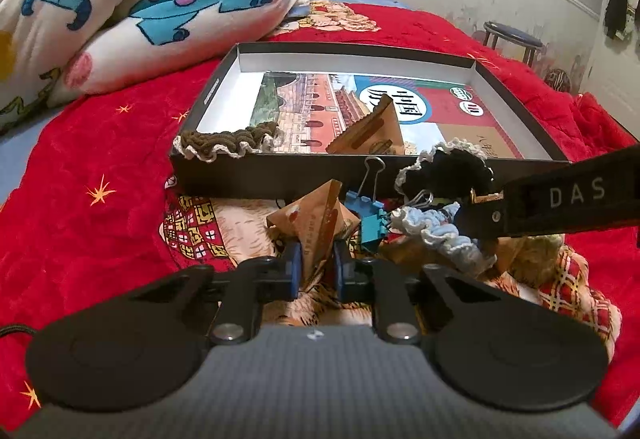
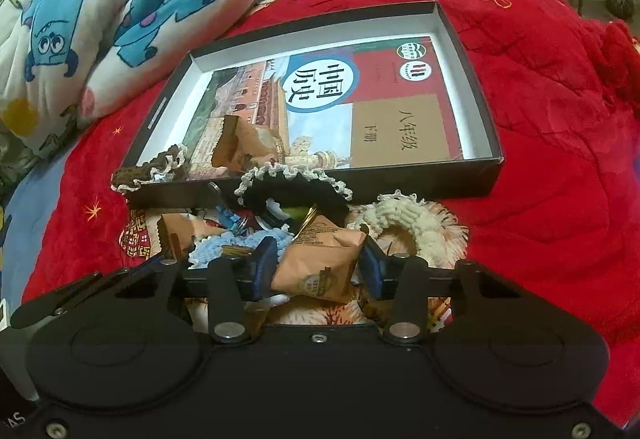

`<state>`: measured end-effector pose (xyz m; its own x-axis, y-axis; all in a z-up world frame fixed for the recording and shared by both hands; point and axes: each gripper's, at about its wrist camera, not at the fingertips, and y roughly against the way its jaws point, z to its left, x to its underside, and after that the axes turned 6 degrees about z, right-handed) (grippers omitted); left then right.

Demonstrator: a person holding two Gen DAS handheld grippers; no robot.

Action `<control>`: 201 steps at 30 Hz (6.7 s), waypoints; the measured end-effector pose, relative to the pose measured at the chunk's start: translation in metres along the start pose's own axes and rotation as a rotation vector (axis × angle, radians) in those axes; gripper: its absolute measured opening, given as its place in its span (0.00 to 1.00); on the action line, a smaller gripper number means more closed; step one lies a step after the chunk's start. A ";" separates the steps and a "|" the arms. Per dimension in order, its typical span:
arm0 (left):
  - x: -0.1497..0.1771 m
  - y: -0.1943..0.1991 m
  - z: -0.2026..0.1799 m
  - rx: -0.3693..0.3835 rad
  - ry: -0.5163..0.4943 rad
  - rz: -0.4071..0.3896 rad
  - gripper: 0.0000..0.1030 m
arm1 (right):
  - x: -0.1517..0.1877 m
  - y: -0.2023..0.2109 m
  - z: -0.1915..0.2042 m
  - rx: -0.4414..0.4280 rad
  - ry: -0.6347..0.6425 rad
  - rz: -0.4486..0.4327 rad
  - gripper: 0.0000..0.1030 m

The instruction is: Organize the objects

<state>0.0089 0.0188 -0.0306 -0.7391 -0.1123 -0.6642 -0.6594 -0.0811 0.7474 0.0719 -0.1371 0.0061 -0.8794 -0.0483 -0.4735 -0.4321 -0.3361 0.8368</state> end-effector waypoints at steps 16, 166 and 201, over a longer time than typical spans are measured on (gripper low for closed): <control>-0.001 0.013 -0.003 -0.007 -0.017 -0.065 0.16 | -0.004 0.014 -0.006 -0.077 -0.011 0.020 0.33; -0.044 0.043 -0.055 0.234 -0.074 -0.417 0.38 | -0.047 0.055 -0.083 -0.162 -0.390 -0.211 0.33; -0.055 -0.047 -0.050 0.094 -0.077 -0.173 0.39 | -0.059 -0.018 -0.070 -0.013 -0.251 -0.110 0.33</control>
<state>0.0872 -0.0207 -0.0284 -0.6200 -0.0281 -0.7841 -0.7845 0.0011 0.6202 0.1458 -0.1938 0.0001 -0.8498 0.2235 -0.4774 -0.5270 -0.3390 0.7794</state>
